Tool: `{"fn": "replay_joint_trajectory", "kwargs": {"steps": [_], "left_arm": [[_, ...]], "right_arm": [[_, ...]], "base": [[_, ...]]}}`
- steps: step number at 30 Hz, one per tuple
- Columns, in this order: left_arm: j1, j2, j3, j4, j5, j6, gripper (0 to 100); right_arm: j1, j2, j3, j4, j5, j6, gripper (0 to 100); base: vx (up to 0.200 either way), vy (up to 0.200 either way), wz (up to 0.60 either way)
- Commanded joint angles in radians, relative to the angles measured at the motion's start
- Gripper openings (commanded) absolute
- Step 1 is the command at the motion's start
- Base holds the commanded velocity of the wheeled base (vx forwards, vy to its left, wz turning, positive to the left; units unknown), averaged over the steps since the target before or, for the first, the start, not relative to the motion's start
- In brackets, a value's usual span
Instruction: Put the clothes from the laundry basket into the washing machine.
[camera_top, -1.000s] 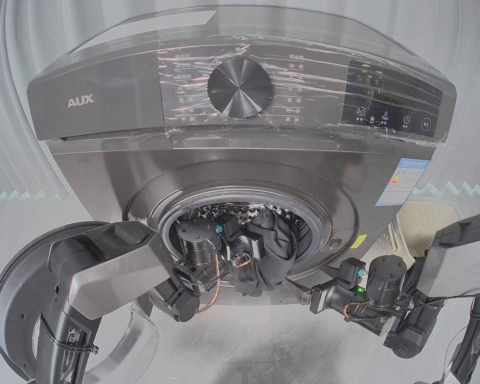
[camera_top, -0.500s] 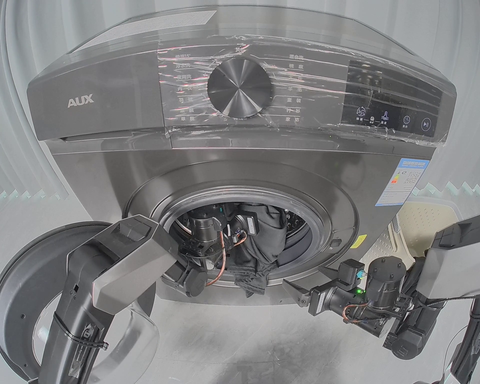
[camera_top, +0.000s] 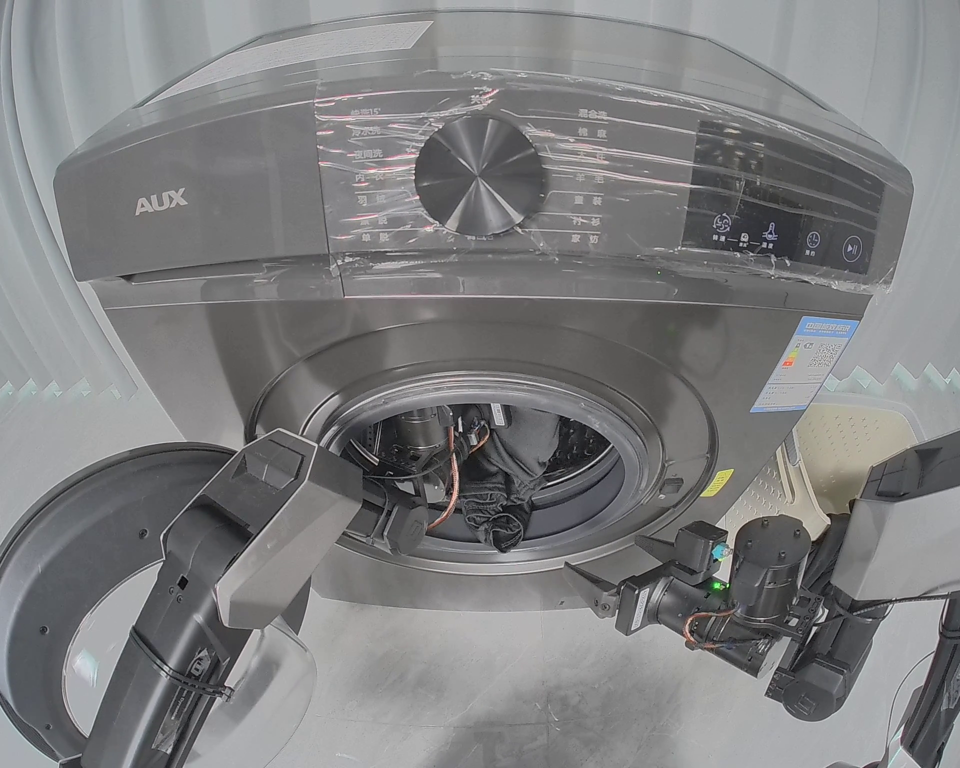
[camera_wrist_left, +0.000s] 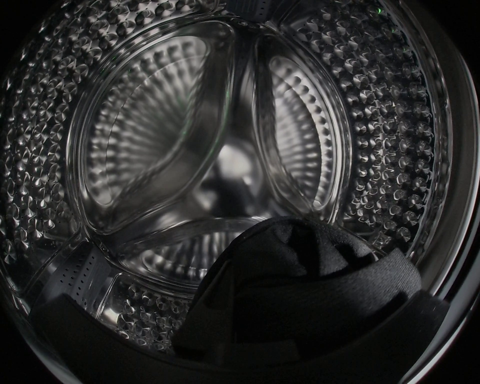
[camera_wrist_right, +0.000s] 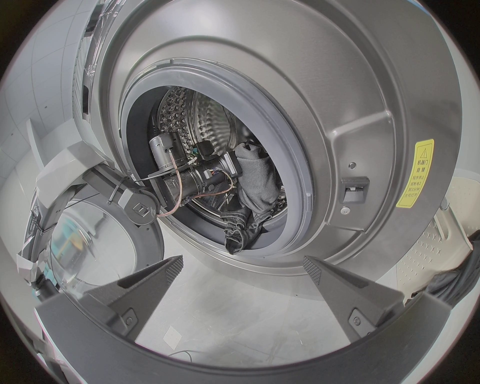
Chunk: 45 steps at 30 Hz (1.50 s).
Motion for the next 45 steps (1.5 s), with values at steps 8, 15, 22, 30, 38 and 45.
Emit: {"fn": "replay_joint_trajectory", "kwargs": {"steps": [8,15,22,30,38,45], "left_arm": [[0.006,0.022,-0.009,0.002,0.006,-0.031,100],[-0.023,-0.092,0.183,0.021,0.001,-0.063,100],[-0.057,-0.199,0.389,0.084,-0.059,-0.059,100],[-0.064,-0.257,0.511,0.174,-0.103,-0.022,100],[-0.084,-0.241,0.531,0.145,-0.175,-0.001,100],[-0.087,-0.188,0.496,0.130,-0.209,-0.001,100]], "right_arm": [[-0.001,0.005,0.002,-0.001,0.000,0.000,100],[-0.003,0.003,0.002,-0.001,0.000,0.000,100],[-0.001,0.002,0.002,-0.001,0.000,0.000,100],[-0.004,0.006,0.002,-0.001,0.000,0.000,100],[-0.001,0.006,0.004,-0.001,0.000,0.000,100],[0.000,0.008,0.002,-0.001,0.000,0.000,100]], "base": [[0.000,0.000,0.00],[0.000,0.000,0.00],[0.000,0.000,0.00],[0.000,0.000,0.00],[0.000,0.000,0.00],[0.000,0.000,0.00]]}}
